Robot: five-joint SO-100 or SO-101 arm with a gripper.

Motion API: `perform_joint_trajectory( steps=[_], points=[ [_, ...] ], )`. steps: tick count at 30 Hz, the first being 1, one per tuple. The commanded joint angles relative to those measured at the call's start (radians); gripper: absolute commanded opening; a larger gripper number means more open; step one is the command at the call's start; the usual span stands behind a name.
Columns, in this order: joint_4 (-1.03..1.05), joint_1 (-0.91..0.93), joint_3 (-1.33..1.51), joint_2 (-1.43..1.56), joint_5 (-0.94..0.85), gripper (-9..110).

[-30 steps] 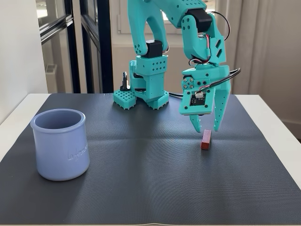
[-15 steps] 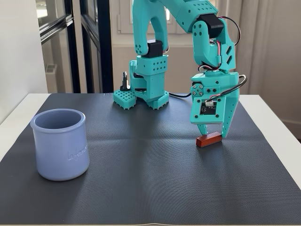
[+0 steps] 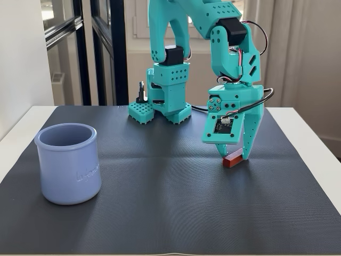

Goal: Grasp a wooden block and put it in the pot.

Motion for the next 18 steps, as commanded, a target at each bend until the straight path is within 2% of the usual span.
perform_joint_trajectory(
  steps=[1, 6, 14, 18],
  points=[
    [-0.006, 0.014, 0.002, 0.017, 0.005, 11],
    [-0.012, 0.014, 0.000, 0.017, 0.005, 3],
    [-0.005, 0.014, -0.003, 0.074, -0.003, 3],
    [0.002, 0.048, 0.008, 0.161, -0.067, 3]
  ],
)
